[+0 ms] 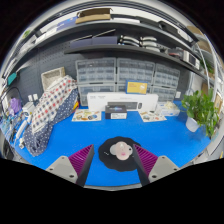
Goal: Arrange mouse
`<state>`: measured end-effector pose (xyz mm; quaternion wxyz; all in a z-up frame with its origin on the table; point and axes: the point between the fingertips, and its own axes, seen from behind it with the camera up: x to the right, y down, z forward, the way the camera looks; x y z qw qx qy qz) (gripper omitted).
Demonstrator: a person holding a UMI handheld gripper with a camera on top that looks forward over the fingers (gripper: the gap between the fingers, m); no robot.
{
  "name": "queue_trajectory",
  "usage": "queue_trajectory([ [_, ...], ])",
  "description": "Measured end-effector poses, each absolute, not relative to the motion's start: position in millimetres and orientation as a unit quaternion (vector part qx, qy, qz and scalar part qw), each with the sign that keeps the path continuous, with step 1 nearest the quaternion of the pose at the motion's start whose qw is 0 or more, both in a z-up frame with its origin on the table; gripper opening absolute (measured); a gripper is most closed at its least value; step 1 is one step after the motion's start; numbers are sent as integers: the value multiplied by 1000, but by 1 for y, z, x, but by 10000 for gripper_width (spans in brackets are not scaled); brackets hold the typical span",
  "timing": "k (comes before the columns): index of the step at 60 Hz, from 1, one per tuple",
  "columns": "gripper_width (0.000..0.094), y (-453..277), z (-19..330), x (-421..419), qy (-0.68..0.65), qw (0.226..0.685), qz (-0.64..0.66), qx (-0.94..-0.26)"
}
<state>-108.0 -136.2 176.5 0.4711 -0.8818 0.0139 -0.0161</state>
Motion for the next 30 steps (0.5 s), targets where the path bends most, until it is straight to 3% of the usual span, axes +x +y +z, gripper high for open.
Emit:
queue_trajectory([
  [14,765,-161,198,-133,-2,488,-5,-873],
  [30,766,-177,192,-154,-14,480,6,-877],
])
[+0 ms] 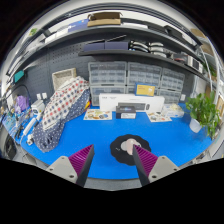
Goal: Arrange mouse
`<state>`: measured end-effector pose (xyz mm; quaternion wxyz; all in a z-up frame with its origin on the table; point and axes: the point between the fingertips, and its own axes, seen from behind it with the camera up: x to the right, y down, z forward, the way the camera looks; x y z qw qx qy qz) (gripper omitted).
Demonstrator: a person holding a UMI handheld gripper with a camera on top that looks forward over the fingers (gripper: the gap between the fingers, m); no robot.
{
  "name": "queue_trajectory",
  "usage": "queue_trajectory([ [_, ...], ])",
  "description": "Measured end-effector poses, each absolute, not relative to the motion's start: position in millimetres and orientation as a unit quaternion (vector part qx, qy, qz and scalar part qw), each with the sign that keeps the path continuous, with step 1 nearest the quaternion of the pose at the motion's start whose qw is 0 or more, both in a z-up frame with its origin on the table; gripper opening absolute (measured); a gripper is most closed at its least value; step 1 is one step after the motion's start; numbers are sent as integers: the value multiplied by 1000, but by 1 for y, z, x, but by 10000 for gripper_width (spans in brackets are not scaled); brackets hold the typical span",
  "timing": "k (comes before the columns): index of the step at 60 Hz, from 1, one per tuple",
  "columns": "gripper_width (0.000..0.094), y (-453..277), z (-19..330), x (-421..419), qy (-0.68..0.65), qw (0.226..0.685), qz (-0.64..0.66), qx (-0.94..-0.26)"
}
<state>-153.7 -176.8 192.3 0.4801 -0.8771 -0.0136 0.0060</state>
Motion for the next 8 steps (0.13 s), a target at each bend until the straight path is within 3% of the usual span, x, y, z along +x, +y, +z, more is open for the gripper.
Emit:
queue_trajectory([
  [8,764,-182,187,-157,-14,474,7,-880],
])
